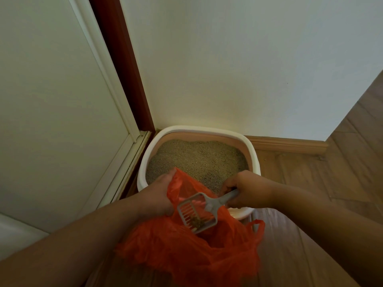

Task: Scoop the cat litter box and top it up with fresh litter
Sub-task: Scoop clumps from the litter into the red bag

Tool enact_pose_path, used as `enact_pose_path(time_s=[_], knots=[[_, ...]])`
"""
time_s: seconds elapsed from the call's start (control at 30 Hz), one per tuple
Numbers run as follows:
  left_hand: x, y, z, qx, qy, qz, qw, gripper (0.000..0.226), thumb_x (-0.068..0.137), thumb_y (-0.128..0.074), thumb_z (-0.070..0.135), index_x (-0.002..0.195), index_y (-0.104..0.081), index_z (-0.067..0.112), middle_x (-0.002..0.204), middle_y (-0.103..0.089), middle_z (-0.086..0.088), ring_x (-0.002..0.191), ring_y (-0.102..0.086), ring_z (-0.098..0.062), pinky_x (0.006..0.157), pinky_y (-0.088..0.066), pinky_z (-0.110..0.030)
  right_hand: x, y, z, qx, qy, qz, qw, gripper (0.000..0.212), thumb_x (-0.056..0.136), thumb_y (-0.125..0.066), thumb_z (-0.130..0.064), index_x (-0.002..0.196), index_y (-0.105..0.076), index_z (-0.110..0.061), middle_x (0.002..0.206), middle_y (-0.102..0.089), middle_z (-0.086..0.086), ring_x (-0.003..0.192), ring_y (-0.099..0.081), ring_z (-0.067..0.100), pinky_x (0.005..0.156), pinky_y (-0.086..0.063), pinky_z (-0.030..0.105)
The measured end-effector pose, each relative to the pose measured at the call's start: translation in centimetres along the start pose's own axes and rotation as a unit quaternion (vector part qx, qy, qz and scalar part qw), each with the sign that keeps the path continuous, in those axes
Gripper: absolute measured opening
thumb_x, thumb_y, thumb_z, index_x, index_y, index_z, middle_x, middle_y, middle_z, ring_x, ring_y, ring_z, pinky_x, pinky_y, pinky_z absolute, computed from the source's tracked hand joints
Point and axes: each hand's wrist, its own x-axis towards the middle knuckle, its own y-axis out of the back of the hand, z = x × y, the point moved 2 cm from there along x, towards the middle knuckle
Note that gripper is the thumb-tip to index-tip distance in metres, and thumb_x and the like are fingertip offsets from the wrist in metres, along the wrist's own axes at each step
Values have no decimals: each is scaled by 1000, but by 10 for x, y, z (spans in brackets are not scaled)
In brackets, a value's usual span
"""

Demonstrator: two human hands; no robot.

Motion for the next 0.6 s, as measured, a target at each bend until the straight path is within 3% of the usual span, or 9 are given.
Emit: enact_pose_path(time_s=[0.23,0.4,0.6], knots=[[2,2,-2,12,-6,12,1000,124,76,-72,-7,159,5,41,162,-13,2,108,-50,-12,68,-56,-21,2,7,-4,14,-19,0,1000,18,86,-79,-25,103,-75,-22,92,-75,-5,78,-73,11,73,-62,31],[7,0,-1,12,-10,20,1000,122,78,-73,-8,160,4,39,163,-13,1,103,-45,-8,58,-50,-14,1,8,-8,9,-37,-14,999,17,87,-78,-22,104,-74,-21,95,-74,-3,79,-74,11,70,-62,26],[12,1,-2,18,-19,32,999,121,76,-76,-3,160,-1,40,162,-16,0,114,-48,-13,70,-55,-19,-2,14,-10,26,-50,-1,998,17,87,-78,-24,103,-74,-19,92,-75,0,79,-74,14,70,-60,25]])
